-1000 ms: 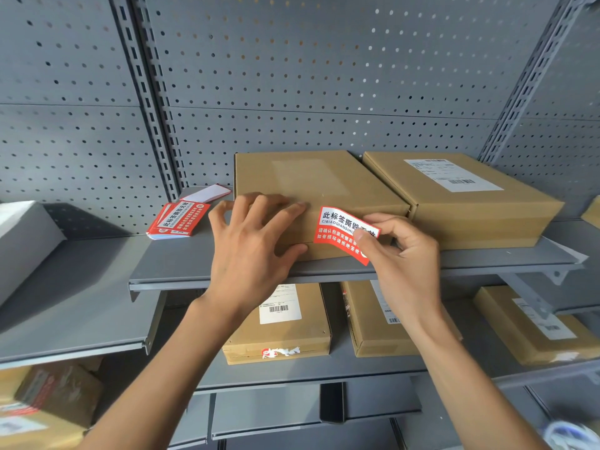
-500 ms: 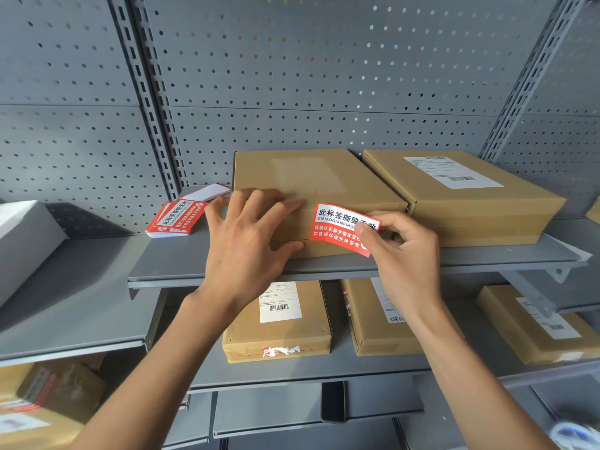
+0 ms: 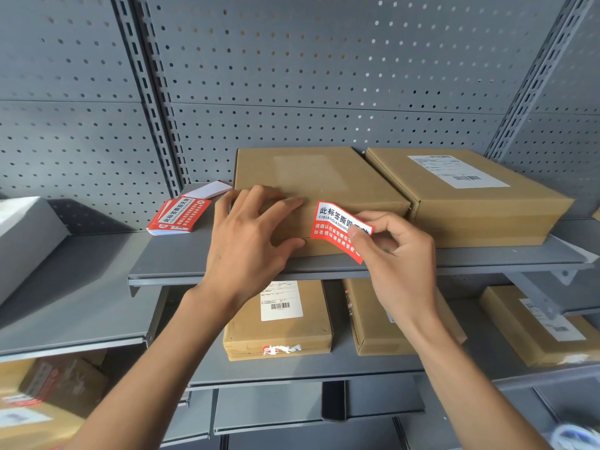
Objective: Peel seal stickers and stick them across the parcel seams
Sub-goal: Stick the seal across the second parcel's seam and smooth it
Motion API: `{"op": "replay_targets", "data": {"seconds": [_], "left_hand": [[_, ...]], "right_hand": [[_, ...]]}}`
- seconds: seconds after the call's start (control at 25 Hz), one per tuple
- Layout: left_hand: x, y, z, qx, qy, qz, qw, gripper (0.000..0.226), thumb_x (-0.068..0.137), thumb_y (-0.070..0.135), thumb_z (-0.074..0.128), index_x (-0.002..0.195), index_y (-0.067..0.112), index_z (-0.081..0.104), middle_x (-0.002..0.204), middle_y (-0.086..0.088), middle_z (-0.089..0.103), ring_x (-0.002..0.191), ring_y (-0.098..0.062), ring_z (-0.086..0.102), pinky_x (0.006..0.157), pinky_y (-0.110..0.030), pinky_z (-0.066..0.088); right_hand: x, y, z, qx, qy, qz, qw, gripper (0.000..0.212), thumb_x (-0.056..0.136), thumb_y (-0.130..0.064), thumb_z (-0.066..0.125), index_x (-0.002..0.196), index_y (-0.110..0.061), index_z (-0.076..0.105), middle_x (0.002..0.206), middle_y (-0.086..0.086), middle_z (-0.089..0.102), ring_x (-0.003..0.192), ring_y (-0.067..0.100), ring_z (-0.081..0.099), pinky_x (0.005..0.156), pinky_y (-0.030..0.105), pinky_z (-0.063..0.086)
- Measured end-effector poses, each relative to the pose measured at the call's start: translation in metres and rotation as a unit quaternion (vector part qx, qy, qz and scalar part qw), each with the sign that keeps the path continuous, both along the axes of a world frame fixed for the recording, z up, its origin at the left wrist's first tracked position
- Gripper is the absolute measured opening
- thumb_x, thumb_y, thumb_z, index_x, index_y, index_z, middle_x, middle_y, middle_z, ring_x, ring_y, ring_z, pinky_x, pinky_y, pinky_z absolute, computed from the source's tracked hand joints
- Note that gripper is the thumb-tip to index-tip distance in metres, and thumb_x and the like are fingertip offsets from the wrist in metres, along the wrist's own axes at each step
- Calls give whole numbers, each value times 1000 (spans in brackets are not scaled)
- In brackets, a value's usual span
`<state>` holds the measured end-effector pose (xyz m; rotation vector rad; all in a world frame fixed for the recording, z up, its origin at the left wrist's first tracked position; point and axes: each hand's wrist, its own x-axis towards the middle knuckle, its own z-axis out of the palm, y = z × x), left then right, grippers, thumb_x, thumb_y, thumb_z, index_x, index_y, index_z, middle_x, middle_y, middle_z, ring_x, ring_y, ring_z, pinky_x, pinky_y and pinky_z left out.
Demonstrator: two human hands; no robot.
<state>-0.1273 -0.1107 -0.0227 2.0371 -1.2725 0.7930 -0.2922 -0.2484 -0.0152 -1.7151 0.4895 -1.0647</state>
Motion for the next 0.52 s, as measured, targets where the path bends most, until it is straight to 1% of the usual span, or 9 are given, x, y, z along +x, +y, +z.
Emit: {"op": "replay_targets", "data": {"seconds": [0.08, 0.24, 0.44, 0.52], "left_hand": [[0, 0, 1, 3, 1, -1, 1000, 58, 75, 40, 84, 130, 25, 70, 119, -4, 64, 112, -32, 61, 103, -54, 42], [1, 0, 3, 5, -3, 4, 1000, 58, 75, 44, 80, 130, 28, 70, 118, -2, 65, 111, -29, 61, 102, -53, 41], [0, -1, 3, 1, 1, 5, 1000, 58, 73, 42, 86, 128, 29, 72, 116, -1, 64, 111, -27, 61, 100, -52, 40], [0, -1, 4, 0, 8, 8, 1000, 58, 71, 41, 90, 126, 29, 73, 114, 0, 64, 110, -25, 60, 98, -51, 39]], "right_hand": [[0, 4, 0, -14, -4, 2, 1000, 13, 88, -6, 76, 80, -16, 72, 101, -12, 79, 99, 13, 75, 86, 39, 60], [1, 8, 1, -17, -7, 7, 1000, 11, 87, -5, 77, 80, -13, 73, 101, -13, 79, 98, 8, 75, 87, 37, 60], [1, 17, 1, -17, -1, 17, 1000, 11, 87, -1, 76, 79, -7, 72, 105, -13, 79, 103, 6, 74, 93, 40, 60], [1, 22, 2, -22, 1, 25, 999, 13, 87, 0, 74, 76, -7, 71, 108, -11, 79, 110, 4, 72, 98, 37, 57]]}}
